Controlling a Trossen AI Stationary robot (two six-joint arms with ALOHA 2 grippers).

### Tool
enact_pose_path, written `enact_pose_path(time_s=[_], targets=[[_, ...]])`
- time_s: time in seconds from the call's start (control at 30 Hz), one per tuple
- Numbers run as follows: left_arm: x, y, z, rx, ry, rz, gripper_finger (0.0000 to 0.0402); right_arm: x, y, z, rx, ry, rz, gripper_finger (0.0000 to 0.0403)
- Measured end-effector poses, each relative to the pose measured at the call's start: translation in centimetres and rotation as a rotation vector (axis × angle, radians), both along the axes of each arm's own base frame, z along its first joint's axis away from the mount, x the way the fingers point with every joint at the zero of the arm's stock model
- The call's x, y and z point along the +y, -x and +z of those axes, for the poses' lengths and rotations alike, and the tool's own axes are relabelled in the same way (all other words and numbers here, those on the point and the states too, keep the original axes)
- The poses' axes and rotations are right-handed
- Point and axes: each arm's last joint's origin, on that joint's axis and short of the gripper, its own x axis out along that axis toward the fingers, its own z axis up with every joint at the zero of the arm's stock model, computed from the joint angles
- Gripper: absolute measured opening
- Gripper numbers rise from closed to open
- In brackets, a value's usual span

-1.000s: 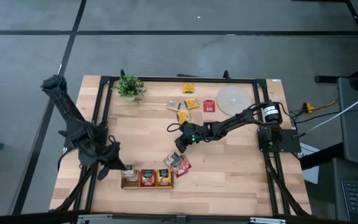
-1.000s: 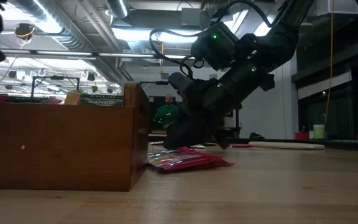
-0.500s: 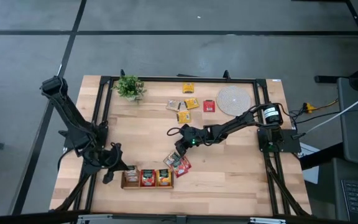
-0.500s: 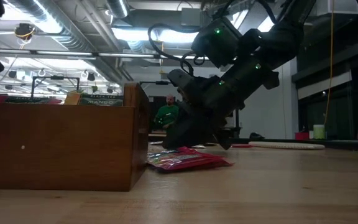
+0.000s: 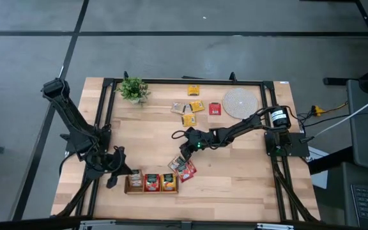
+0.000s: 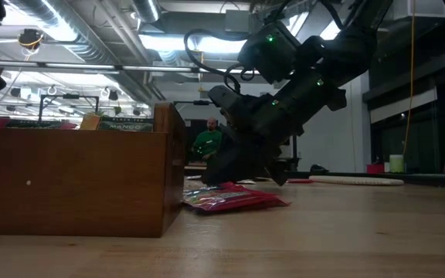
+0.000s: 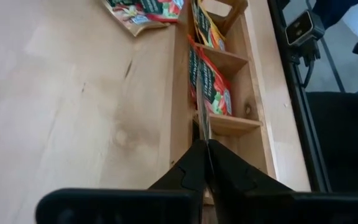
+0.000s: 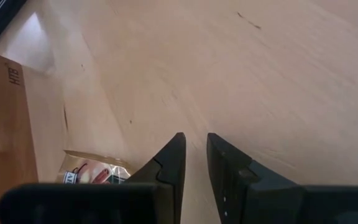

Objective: Pick & Place Tea
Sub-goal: Put the brown tea bag into the left section of the wooden organizer, then put the yellow tea bag into the right section of the wooden organizer

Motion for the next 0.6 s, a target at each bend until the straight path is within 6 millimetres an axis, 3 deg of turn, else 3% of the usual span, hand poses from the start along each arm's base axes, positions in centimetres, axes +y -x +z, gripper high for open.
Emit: enact_pose_path(time_s=[0.6], targets=[[0.02,0.00,-0.01,-0.005,-0.021,-0.013,0.0091,0.00,-0.02,0.02,-0.001,0.005,0.003,0.0069]])
